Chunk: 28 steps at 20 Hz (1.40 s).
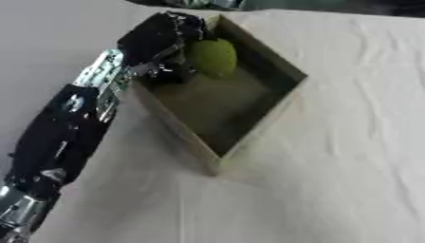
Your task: Pick up objects on the table and place them in the box.
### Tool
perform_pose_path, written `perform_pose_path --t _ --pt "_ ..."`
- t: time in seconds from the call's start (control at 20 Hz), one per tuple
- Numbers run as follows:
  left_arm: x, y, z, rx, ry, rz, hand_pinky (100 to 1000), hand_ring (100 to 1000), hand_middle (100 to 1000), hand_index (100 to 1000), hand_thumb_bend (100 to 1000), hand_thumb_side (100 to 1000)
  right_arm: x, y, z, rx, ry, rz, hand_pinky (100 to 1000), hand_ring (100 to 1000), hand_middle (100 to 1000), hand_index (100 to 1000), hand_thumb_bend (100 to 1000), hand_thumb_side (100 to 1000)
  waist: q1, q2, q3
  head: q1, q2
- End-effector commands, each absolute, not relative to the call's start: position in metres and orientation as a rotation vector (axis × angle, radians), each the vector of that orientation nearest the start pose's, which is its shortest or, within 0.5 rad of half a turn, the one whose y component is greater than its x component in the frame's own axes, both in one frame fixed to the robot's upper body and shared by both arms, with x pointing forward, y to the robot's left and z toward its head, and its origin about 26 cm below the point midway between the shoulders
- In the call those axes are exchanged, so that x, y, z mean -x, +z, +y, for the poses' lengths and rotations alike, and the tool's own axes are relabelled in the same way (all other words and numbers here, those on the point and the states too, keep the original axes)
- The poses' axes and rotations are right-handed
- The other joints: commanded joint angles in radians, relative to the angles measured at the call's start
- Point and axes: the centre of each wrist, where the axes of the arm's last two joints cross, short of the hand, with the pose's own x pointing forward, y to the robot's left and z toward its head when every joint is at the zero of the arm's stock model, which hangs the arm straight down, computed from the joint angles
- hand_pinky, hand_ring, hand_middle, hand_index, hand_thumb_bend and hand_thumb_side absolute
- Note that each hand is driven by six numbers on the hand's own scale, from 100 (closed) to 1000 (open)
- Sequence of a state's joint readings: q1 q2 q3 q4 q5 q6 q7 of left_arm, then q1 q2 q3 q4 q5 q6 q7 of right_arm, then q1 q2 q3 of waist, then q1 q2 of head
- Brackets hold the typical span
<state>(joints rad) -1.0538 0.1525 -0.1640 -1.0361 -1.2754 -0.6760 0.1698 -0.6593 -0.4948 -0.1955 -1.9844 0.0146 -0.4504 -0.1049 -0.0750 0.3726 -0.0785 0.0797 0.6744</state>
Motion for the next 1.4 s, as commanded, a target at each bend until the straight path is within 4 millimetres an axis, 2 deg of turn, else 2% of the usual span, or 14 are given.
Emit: perform_pose_path --t 0.05,0.1,0.25,0.65,0.8,0.9,0.95,1.05,1.1,1.15,1.2,1.25,1.3,1.4 --pt "-0.47 0.241 0.125 0.896 1.736 2.416 463 640 612 791 196 100 -0.296 0.345 -0.294 -0.395 -0.377 3.046 792 617 567 772 100 322 0.002 -0.022 -0.005 0.003 -0.012" --pt "-0.47 0.241 0.126 0.885 1.737 2.408 538 700 679 835 259 100 -0.296 0.345 -0.294 -0.395 -0.376 3.047 793 617 567 772 100 330 0.003 -0.022 -0.005 0.001 -0.012" --pt "-0.47 0.243 0.128 0.86 1.739 2.378 638 785 784 903 314 100 -0.296 0.344 -0.294 -0.397 -0.369 3.053 794 617 566 772 100 350 0.005 -0.023 -0.005 -0.003 -0.012" --pt "-0.469 0.251 0.138 0.882 1.747 2.262 754 882 926 1000 553 100 -0.296 0.344 -0.295 -0.389 -0.356 3.06 795 616 566 772 100 355 0.007 -0.026 -0.001 -0.014 -0.011" --pt "-0.469 0.25 0.14 0.919 1.751 2.246 761 889 937 1000 582 100 -0.296 0.345 -0.295 -0.388 -0.353 3.06 795 616 566 772 100 352 0.006 -0.026 0.001 -0.014 -0.012" --pt "-0.469 0.249 0.141 0.934 1.742 2.247 754 885 927 1000 549 100 -0.296 0.345 -0.295 -0.386 -0.351 3.06 795 616 566 772 100 348 0.006 -0.026 0.001 -0.013 -0.011" --pt "-0.469 0.249 0.141 0.943 1.725 2.262 736 874 908 1000 460 100 -0.296 0.345 -0.295 -0.386 -0.351 3.059 794 616 566 772 100 340 0.005 -0.026 0.002 -0.013 -0.01" --pt "-0.469 0.249 0.143 0.958 1.666 2.321 716 861 890 991 341 100 -0.296 0.345 -0.296 -0.387 -0.347 3.055 794 616 567 772 100 324 0.005 -0.027 0.003 -0.013 -0.009" --pt "-0.469 0.249 0.144 0.967 1.627 2.359 677 830 849 960 138 100 -0.295 0.346 -0.297 -0.389 -0.336 3.049 789 616 572 774 100 267 0.005 -0.028 0.004 -0.014 -0.007" --pt "-0.469 0.252 0.146 0.983 1.578 2.4 620 781 781 893 100 100 -0.295 0.348 -0.298 -0.387 -0.316 3.039 787 616 569 768 100 180 0.004 -0.029 0.006 -0.015 -0.004" --pt "-0.468 0.253 0.147 0.996 1.522 2.448 604 767 767 881 100 100 -0.294 0.349 -0.299 -0.378 -0.289 3.027 786 617 570 768 100 160 0.004 -0.031 0.009 -0.018 -0.001" --pt "-0.468 0.255 0.149 1.013 1.459 2.495 587 751 749 866 100 222 -0.293 0.351 -0.301 -0.367 -0.258 3.015 785 618 572 767 100 159 0.005 -0.033 0.013 -0.022 0.002" --pt "-0.467 0.258 0.153 1.036 1.392 2.542 582 745 740 859 100 288 -0.293 0.352 -0.303 -0.354 -0.223 3.004 785 618 573 767 100 167 0.006 -0.034 0.016 -0.026 0.005" --pt "-0.467 0.266 0.167 1.101 1.259 2.619 580 743 737 857 100 357 -0.291 0.355 -0.307 -0.335 -0.152 2.99 784 620 576 766 100 201 0.011 -0.038 0.022 -0.034 0.01"
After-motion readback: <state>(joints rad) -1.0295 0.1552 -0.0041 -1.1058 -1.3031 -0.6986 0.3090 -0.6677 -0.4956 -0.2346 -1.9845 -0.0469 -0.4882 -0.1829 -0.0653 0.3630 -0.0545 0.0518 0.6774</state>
